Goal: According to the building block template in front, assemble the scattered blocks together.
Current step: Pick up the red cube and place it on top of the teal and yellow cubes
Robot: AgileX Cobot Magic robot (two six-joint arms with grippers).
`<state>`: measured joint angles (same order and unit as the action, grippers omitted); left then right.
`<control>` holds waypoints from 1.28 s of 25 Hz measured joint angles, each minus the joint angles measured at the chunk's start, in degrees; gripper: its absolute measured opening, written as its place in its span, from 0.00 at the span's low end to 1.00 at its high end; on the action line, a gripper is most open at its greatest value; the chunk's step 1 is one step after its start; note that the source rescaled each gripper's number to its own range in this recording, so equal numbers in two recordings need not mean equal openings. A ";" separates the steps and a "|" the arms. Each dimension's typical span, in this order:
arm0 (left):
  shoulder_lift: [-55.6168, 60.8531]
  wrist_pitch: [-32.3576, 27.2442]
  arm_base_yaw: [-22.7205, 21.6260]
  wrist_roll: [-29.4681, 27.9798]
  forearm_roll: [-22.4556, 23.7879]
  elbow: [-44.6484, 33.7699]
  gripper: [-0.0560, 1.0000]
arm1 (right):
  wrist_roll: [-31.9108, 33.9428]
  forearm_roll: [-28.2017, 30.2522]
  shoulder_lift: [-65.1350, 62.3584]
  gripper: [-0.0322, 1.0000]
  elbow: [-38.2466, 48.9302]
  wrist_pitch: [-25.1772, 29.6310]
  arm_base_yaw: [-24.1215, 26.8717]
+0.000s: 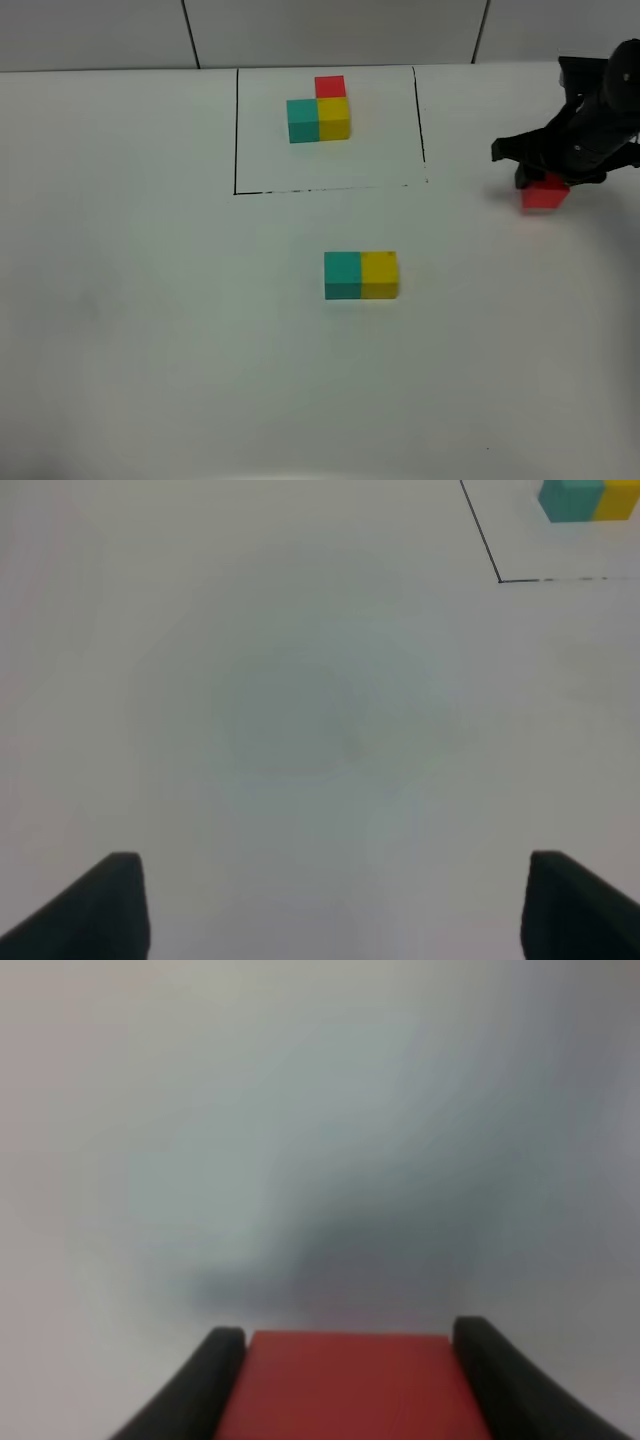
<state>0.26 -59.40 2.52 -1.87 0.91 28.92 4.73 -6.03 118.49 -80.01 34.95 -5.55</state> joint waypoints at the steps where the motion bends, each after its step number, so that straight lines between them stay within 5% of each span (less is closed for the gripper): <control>1: 0.00 0.00 0.00 0.00 0.00 0.00 0.81 | 2.04 0.85 -0.27 0.05 0.00 -0.12 -1.69; 13: 0.00 0.00 0.00 0.00 0.00 0.00 0.81 | 25.23 15.32 0.66 0.05 -7.63 4.30 -20.51; 20: 0.00 0.00 0.00 0.00 0.00 0.00 0.81 | 27.15 14.66 4.27 0.05 -10.46 7.00 -25.01; 32: 0.00 0.00 0.00 0.00 0.00 0.00 0.81 | 27.28 10.38 8.61 0.05 -10.46 5.81 -25.58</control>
<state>0.26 -59.40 2.52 -1.87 0.91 28.92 32.02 4.35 127.10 -90.46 40.76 -31.13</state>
